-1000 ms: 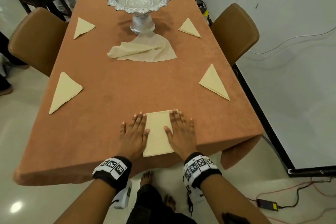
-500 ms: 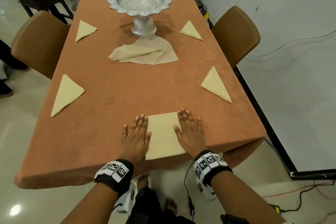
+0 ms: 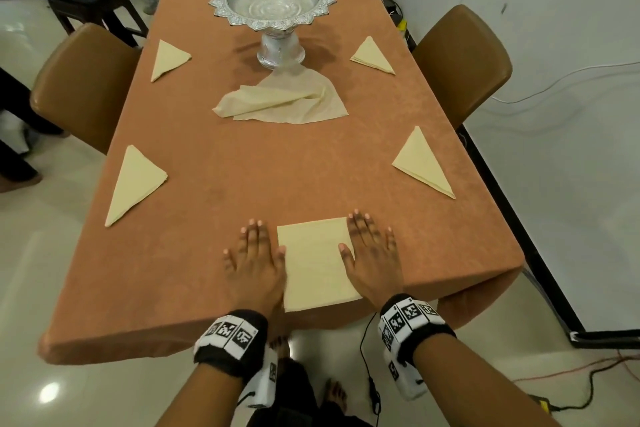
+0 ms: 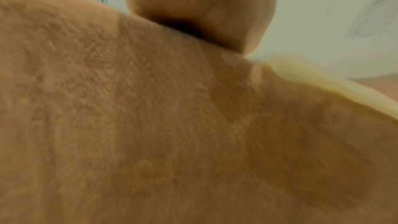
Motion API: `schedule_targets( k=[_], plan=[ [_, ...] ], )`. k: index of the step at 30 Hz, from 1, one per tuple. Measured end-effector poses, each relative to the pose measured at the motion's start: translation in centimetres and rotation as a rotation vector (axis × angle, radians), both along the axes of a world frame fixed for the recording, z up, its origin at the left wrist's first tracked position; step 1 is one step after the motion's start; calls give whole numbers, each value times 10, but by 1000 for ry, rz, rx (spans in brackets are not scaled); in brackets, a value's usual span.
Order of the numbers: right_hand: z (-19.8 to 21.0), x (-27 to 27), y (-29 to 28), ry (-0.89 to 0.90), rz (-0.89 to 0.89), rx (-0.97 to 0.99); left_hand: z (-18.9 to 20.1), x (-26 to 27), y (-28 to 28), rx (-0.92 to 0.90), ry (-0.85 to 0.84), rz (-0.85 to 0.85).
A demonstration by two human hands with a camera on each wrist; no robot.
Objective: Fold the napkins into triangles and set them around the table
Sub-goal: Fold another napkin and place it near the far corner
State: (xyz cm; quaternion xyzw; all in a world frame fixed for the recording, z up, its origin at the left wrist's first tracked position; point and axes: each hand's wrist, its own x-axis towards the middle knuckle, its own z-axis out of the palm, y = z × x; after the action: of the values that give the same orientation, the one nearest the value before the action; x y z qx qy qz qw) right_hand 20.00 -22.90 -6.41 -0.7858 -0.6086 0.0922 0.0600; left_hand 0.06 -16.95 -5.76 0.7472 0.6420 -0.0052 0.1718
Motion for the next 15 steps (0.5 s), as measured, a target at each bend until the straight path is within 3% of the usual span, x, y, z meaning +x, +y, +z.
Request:
schedule_targets(
  k=[2,5,6,12,15],
  plan=[
    [0,1,1,2,-5,11,8,9,6,36,-83,-50],
    [-1,0,1,-6,-17,15,3,45,-5,90,-112,-342],
    [-2,-1,0,-6,-20,16,-1,49,-9,57,-94,-359],
    [2,0,0,8,1,-19,0,-5,9,11,4,-143],
    [4,2,0,3,4,-55,13,-12,26,61,-79,-125]
  ],
)
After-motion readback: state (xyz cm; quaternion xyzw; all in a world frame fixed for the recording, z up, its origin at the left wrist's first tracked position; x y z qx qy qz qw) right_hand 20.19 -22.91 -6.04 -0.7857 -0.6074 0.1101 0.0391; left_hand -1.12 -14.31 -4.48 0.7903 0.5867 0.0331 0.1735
